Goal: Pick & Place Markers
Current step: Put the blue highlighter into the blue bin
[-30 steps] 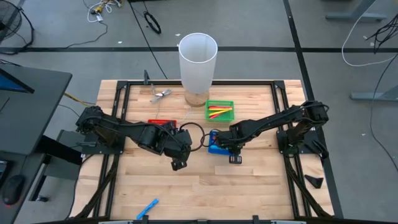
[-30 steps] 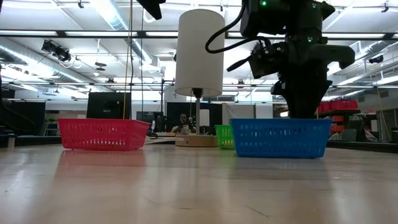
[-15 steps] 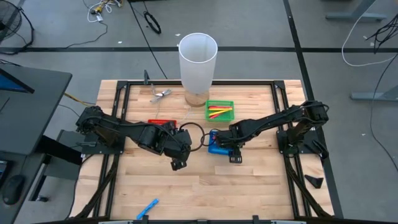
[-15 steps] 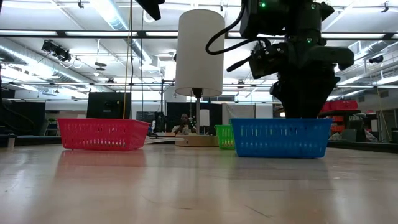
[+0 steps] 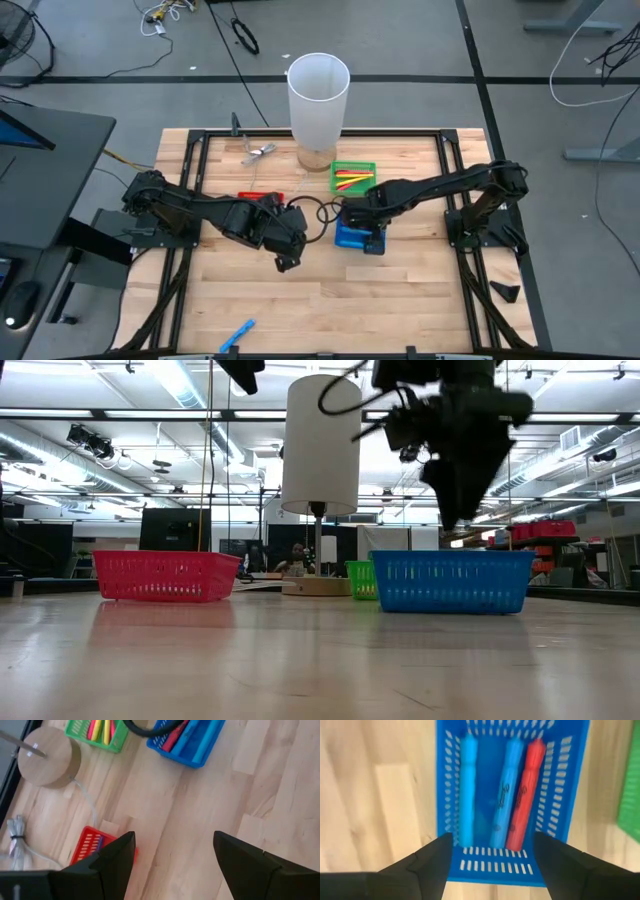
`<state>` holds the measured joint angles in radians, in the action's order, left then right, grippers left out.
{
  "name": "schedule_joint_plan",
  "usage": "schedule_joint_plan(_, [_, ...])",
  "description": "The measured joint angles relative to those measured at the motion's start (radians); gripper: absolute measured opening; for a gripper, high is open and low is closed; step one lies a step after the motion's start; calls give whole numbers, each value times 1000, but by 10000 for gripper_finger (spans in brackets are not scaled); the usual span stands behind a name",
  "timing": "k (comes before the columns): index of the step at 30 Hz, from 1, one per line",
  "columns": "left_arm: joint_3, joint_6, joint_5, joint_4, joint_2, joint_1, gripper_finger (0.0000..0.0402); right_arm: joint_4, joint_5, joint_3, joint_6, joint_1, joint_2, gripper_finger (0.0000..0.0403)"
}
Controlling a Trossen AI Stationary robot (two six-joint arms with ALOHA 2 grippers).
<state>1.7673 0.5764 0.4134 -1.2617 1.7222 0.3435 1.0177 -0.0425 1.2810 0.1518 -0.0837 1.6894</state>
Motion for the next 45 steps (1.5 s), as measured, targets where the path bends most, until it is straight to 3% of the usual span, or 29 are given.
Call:
schedule_joint_plan(10, [0, 285, -148, -148, 0, 3, 275, 9, -1, 139, 65, 0, 0, 274])
schedule_joint_plan(20, [0, 528, -372, -185, 0, 23, 275, 9, 0, 167, -55, 1, 0, 274])
schedule_joint_plan(30, [0, 731, -396, -193, 0, 118, 275, 5, 1, 167, -84, 2, 0, 275])
schedule_joint_plan(39, [1, 967, -388, -185, 18, 304, 275, -15, 27, 167, -111, 2, 0, 275])
schedule_joint_plan(45, [0, 1049, -467, -165, 59, 415, 275, -30, 27, 167, -97, 2, 0, 275])
